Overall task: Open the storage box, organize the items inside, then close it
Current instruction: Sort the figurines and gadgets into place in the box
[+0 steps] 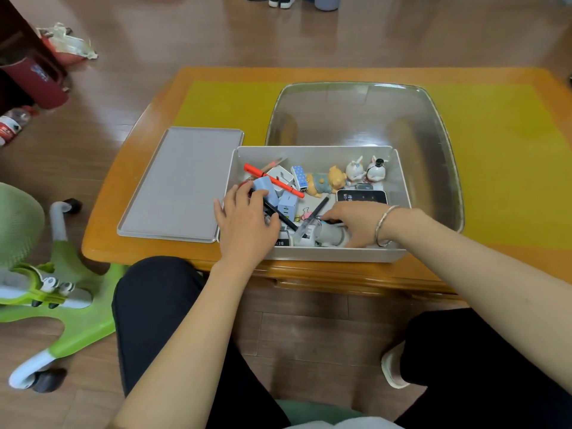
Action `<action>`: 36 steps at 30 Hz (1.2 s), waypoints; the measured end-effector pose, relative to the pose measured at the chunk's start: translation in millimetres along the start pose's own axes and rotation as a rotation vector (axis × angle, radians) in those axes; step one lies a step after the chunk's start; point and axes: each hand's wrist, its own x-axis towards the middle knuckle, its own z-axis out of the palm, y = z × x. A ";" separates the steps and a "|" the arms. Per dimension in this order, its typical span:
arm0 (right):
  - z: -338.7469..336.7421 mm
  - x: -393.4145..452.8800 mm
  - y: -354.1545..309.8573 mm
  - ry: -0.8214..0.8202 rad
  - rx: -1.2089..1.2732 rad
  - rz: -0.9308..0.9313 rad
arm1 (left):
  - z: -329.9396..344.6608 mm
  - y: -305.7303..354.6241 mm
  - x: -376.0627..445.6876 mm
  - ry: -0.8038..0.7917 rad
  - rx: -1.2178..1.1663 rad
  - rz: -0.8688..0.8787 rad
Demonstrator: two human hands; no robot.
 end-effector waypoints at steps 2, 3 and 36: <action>7.0 4.4 -3.7 0.063 -0.118 0.022 | 0.9 1.0 0.6 -0.015 0.016 -0.005; 10.8 6.8 -5.7 0.099 -0.174 0.036 | 1.2 1.4 0.7 -0.017 0.021 -0.009; 14.8 19.7 -13.7 0.237 -0.133 0.158 | 4.4 2.1 1.2 0.023 0.055 -0.048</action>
